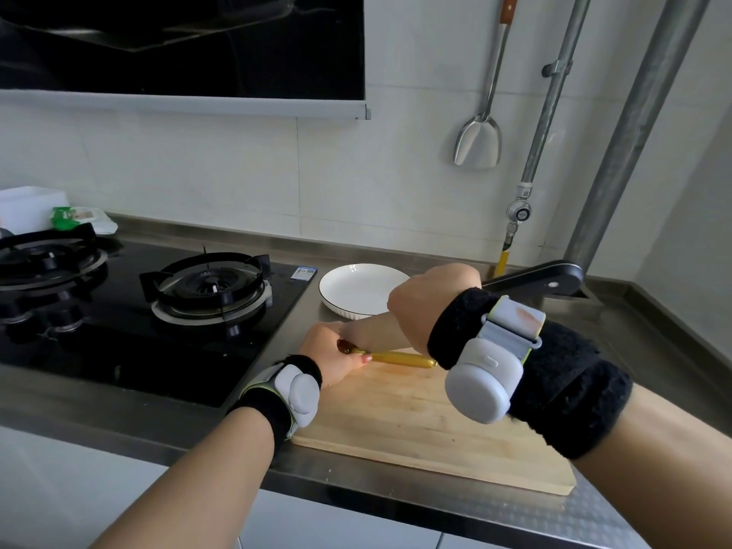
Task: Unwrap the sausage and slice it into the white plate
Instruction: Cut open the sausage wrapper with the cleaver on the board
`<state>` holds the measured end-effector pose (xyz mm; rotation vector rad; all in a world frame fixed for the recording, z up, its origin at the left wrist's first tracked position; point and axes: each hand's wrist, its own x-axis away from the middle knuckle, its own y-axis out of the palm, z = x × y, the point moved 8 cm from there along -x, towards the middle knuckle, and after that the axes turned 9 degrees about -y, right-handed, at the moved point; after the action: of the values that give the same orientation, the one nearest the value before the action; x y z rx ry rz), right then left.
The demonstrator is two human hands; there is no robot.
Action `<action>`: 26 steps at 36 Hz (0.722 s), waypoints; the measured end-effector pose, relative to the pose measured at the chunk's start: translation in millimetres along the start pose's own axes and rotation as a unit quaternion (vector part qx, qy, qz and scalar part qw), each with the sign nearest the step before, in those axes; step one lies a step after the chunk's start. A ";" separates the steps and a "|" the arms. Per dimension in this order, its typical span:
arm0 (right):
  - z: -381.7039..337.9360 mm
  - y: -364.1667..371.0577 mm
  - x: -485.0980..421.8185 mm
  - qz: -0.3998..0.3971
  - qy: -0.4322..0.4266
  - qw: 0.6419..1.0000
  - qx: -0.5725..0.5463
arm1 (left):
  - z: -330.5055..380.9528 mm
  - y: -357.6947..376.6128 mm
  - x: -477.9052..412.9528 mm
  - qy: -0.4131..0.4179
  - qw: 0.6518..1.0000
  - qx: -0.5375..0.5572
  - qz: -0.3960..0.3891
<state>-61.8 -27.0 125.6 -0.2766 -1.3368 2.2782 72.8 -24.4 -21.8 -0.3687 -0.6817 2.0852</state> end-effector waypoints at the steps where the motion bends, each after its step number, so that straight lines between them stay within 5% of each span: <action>1: -1.0 -0.6 0.0 0.005 0.000 1.000 -0.002 | -0.3 -0.3 -0.1 -0.001 1.000 0.001 0.003; 26: 9.4 11.3 1.5 0.014 0.037 0.999 -0.009 | 1.0 1.5 0.4 -0.002 1.000 0.013 -0.010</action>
<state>-70.3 -38.0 120.7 -0.3840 -1.3244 2.2582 71.2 -25.1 -21.9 -0.3411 -0.6584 2.0739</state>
